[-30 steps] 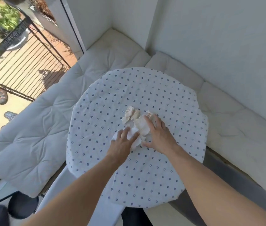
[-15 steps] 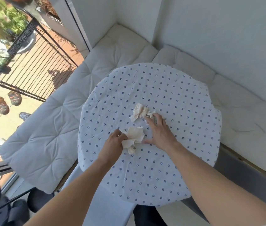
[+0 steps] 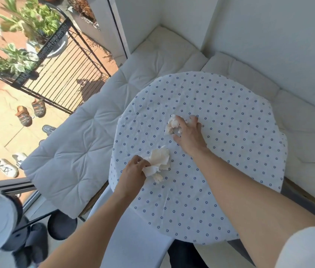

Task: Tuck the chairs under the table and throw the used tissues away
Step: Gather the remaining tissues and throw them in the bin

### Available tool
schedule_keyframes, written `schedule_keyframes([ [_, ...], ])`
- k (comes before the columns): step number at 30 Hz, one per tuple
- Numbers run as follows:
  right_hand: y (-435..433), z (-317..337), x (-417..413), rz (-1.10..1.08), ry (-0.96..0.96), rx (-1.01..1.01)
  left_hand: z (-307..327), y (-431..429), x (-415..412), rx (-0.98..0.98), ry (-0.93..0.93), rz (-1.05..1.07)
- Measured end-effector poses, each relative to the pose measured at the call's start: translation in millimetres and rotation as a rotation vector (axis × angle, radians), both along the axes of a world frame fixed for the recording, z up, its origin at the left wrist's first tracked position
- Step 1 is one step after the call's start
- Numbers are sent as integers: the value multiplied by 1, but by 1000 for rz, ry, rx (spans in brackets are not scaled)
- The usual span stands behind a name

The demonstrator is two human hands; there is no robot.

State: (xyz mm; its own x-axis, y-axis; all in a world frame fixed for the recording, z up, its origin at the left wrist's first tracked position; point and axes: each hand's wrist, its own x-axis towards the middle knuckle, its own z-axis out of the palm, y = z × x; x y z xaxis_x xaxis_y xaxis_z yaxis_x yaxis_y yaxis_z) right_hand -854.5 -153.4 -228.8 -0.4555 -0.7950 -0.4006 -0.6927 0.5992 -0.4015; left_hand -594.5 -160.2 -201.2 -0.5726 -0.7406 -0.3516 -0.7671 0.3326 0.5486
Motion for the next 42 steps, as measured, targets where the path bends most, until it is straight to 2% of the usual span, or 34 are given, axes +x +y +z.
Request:
schedule_keyframes([
  [3, -7, -5, 4, 37, 48, -13, 6, 2, 15, 4, 3, 15],
  [11, -2, -6, 22, 33, 7, -49, 17, 10, 51, 23, 0, 93],
  [22, 95, 67, 75, -86, -36, -99, 82, 31, 127, 13, 104, 141],
  [33, 199, 138, 183, -203, -27, -216, 136, 83, 223, -27, 157, 23],
  [42, 254, 161, 278, -94, -87, -219, 143, 156, 300, -61, 148, 39],
])
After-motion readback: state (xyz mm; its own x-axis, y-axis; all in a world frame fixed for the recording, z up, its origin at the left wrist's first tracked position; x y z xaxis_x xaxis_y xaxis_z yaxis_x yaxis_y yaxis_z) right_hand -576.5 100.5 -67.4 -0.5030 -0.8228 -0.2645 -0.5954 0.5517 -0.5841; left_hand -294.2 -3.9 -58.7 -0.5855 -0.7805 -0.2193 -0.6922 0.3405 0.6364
